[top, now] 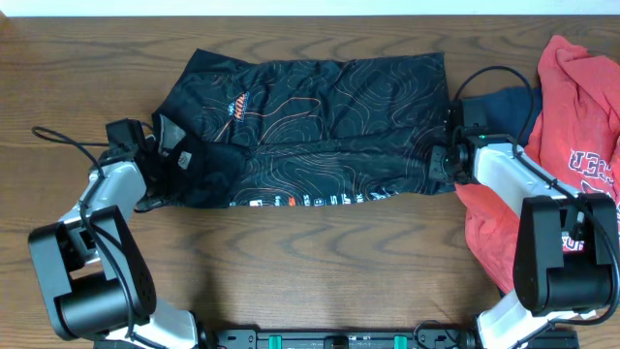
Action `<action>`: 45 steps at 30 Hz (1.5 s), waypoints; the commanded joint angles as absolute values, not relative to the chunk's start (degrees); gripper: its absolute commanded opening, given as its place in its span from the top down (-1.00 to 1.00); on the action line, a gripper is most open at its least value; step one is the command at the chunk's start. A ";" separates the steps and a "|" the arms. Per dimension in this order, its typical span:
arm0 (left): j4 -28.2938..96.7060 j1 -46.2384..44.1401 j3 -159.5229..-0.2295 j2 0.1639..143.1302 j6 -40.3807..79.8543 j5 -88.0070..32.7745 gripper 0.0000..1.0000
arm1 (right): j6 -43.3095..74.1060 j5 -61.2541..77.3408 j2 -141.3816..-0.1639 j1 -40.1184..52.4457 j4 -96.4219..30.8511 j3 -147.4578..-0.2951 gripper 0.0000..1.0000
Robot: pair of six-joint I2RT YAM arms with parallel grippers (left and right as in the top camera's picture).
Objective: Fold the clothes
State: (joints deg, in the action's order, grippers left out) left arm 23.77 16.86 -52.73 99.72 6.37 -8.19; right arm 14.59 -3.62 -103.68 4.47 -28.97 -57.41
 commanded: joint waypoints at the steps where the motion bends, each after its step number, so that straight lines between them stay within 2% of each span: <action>1: 24.82 16.97 -51.22 99.98 6.81 -7.64 0.88 | 15.00 0.49 -106.10 5.65 -31.70 -54.52 0.98; 12: 37.89 20.71 -51.24 99.74 9.78 -6.28 0.88 | 15.16 1.80 -106.06 5.65 -43.83 -54.52 0.98; 16: 41.47 23.14 -51.51 98.30 11.84 -0.01 0.88 | 15.25 -0.21 -106.06 5.63 -48.42 -54.52 0.98; 27: 43.88 25.17 -52.75 83.31 13.43 -1.04 0.88 | 15.86 0.54 -104.25 5.32 -55.51 -54.63 0.97; 28: 43.92 25.17 -52.80 81.97 13.43 -1.06 0.67 | 15.86 0.54 -103.20 5.32 -55.51 -54.78 0.97; 29: 43.90 25.15 -52.86 80.71 13.43 -1.06 0.00 | 15.84 0.49 -102.10 5.32 -55.51 -55.05 0.97; 30: 43.86 25.17 -52.99 79.59 13.43 -1.06 -0.17 | 15.81 0.45 -101.06 5.32 -55.16 -55.42 0.97; 31: 43.86 25.12 -53.41 78.52 13.41 -1.28 -0.24 | 15.79 0.45 -99.74 5.30 -54.43 -55.94 0.79; 32: 43.66 24.95 -53.89 77.89 13.34 -2.07 -0.40 | 15.81 0.45 -98.78 5.23 -53.01 -56.42 0.37; 33: 43.38 24.73 -54.50 77.49 12.93 -3.55 -0.48 | 15.81 0.45 -97.65 5.21 -51.55 -56.97 -0.25; 34: 42.74 24.36 -55.44 77.41 11.75 -5.63 -0.49 | 15.79 0.47 -96.84 5.21 -50.39 -57.47 -0.62; 35: 42.09 23.79 -56.51 77.47 10.72 -7.29 -0.49 | 15.77 0.47 -95.92 5.21 -49.36 -58.17 -0.68; 39: 37.76 20.23 -60.14 78.08 7.25 -11.42 -0.52 | 15.57 0.47 -93.10 5.21 -46.19 -60.62 -0.67; 45: 33.82 12.34 -69.80 85.54 1.39 -11.57 -0.52 | 15.57 0.78 -91.59 5.23 -44.51 -63.00 -0.66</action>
State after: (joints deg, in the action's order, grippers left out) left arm 34.02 15.57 -64.51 80.82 6.48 -9.96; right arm 15.33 0.40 -92.44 4.84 -44.71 -61.89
